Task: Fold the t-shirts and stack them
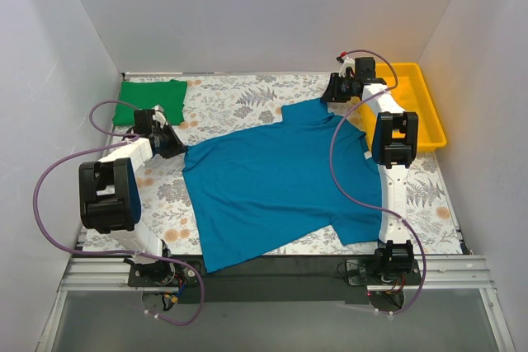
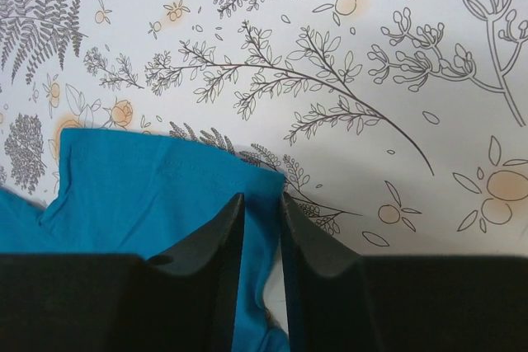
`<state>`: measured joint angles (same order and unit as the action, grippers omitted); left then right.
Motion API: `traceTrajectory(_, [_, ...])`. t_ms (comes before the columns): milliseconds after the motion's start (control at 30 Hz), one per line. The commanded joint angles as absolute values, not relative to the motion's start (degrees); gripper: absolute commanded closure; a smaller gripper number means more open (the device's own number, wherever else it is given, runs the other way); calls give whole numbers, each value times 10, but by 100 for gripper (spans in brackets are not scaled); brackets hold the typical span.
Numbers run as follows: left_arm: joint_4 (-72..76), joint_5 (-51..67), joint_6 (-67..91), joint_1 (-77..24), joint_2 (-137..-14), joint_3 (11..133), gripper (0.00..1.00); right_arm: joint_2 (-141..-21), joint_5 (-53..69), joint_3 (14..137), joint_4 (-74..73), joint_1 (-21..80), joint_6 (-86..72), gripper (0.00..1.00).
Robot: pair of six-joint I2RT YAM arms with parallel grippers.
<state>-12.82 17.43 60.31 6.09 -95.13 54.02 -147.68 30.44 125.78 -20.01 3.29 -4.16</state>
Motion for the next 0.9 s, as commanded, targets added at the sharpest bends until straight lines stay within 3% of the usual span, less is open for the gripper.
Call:
traceTrajectory(0, [-118, 182, 599, 60, -919, 539, 100, -1485, 314, 1273, -203, 36, -42, 71])
traceTrajectory(367, [-119, 184, 599, 59, -911, 536, 100, -1476, 312, 1277, -203, 33, -26, 99])
traceTrajectory(600, [-105, 188, 606, 59, -868, 533, 100, -1370, 410, 1217, -189, 26, -2, 99])
traceTrajectory(867, [-110, 194, 622, 59, -808, 544, 100, -1174, 460, 1047, -152, 29, 15, 99])
